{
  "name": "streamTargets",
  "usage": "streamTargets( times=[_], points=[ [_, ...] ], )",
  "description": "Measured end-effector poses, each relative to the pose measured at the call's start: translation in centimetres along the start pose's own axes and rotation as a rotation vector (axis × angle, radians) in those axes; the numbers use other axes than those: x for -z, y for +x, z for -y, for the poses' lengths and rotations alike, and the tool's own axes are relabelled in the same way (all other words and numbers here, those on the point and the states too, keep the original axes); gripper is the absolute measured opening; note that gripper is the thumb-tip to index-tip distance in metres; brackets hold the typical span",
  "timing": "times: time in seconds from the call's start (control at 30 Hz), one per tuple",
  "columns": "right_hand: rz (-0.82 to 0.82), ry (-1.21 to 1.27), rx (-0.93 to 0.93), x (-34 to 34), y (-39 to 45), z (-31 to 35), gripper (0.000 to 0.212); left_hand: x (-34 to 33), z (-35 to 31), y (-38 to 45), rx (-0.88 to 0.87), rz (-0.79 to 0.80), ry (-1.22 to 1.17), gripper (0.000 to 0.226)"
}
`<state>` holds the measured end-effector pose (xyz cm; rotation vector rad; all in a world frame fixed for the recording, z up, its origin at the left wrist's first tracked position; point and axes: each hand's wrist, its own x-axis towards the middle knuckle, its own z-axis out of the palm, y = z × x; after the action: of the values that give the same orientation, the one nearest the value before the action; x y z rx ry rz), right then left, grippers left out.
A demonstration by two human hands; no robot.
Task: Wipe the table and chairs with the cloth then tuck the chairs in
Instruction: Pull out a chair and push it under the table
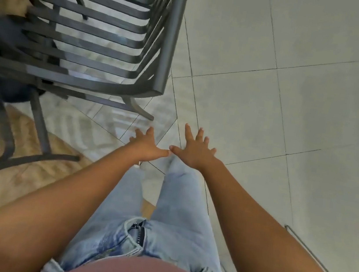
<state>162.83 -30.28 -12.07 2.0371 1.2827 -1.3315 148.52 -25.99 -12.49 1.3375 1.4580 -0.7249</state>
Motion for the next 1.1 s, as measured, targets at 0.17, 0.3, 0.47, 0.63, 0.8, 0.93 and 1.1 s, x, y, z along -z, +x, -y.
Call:
streamTargets(
  times=[0.17, 0.3, 0.47, 0.63, 0.8, 0.93, 1.1],
  points=[
    [0.019, -0.106, 0.097, 5.8, 2.2, -3.8, 0.084, -1.0, -6.2, -0.3, -0.043, -0.074, -0.105, 0.079],
    [-0.027, -0.165, 0.148, 11.9, 4.3, -5.1, 0.08, 0.3, -11.8, -2.2, -0.129, -0.319, -0.1, 0.058],
    [-0.16, -0.136, 0.244, 20.1, 6.2, -3.2, 0.08, 5.2, -17.4, -4.3, -0.274, -0.716, -0.196, 0.04],
    [-0.215, -0.212, 0.354, 27.2, 7.5, 1.1, 0.084, 10.9, -20.7, -3.7, -0.331, -1.032, -0.257, 0.032],
    [-0.243, -0.339, 0.464, 32.2, 7.9, 5.5, 0.087, 15.8, -21.5, -2.8, -0.262, -1.24, -0.294, 0.03],
    [-0.324, -0.447, 0.518, 35.9, 7.6, 8.4, 0.084, 19.0, -21.6, -2.0, -0.125, -1.247, -0.337, 0.048],
    [-0.615, -0.549, 0.714, 39.4, 7.5, 11.5, 0.058, 21.8, -21.1, -1.0, 0.083, -1.115, -0.397, 0.066]
  ],
)
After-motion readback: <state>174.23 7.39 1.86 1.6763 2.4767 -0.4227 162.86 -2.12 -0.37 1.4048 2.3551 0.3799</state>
